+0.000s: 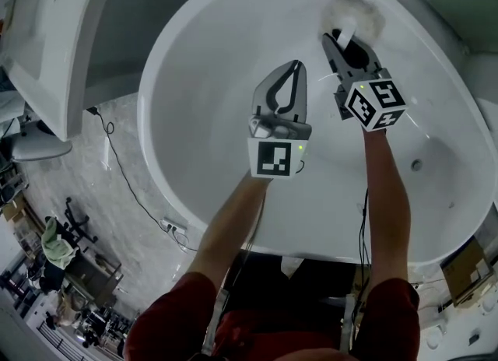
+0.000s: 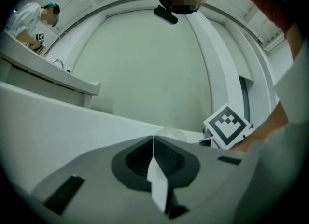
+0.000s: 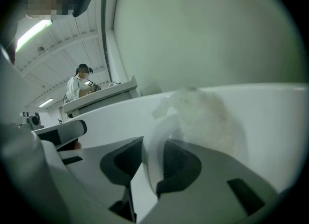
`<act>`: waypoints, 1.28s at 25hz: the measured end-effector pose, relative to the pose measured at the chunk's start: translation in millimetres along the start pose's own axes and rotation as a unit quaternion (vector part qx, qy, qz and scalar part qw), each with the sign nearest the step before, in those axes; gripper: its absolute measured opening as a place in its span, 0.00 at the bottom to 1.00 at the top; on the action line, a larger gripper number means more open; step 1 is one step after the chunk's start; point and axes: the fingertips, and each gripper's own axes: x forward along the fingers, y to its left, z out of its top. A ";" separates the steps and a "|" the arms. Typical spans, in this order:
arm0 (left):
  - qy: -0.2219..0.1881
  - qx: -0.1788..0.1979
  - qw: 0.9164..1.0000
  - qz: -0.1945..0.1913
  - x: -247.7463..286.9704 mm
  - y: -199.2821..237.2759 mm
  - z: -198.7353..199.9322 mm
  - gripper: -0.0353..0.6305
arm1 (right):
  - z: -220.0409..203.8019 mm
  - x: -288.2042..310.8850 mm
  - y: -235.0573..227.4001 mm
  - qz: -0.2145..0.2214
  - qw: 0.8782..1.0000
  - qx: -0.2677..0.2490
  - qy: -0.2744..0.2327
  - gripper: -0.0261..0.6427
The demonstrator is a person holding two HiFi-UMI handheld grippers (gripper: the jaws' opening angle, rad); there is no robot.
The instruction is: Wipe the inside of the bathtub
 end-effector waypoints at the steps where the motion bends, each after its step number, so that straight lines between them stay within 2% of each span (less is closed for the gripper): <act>1: -0.002 -0.001 1.000 -0.004 -1.2 2.5 4.0 0.08 | 2.0 -1.7 5.6 -0.002 1.000 -0.002 0.000 0.18; 4: -0.010 0.000 1.000 -0.021 -4.3 4.2 21.6 0.08 | 12.8 -14.0 19.6 -0.015 1.000 -0.005 -0.006 0.18; 10: -0.031 0.002 0.998 -0.057 -35.4 -18.9 78.8 0.08 | 53.9 -74.3 60.0 -0.058 0.997 0.026 -0.048 0.18; 13: -0.040 0.009 0.997 -0.072 -40.1 -44.4 113.9 0.08 | 84.3 -109.4 72.5 -0.064 0.995 0.028 -0.064 0.18; 16: -0.045 -0.001 0.995 -0.089 -42.4 -73.9 150.3 0.08 | 117.1 -145.2 76.2 -0.075 0.994 0.023 -0.074 0.18; 23: -0.046 -0.002 0.993 -0.104 -78.8 -118.8 217.5 0.08 | 190.0 -229.9 110.3 -0.093 0.989 0.020 -0.110 0.18; 28: -0.056 0.007 0.990 -0.128 -113.0 -162.5 269.5 0.08 | 220.0 -300.4 146.4 -0.107 0.986 0.026 -0.125 0.18; 32: -0.039 0.025 0.987 -0.156 -144.0 -198.6 291.6 0.08 | 228.4 -359.7 175.5 -0.125 0.983 0.024 -0.134 0.18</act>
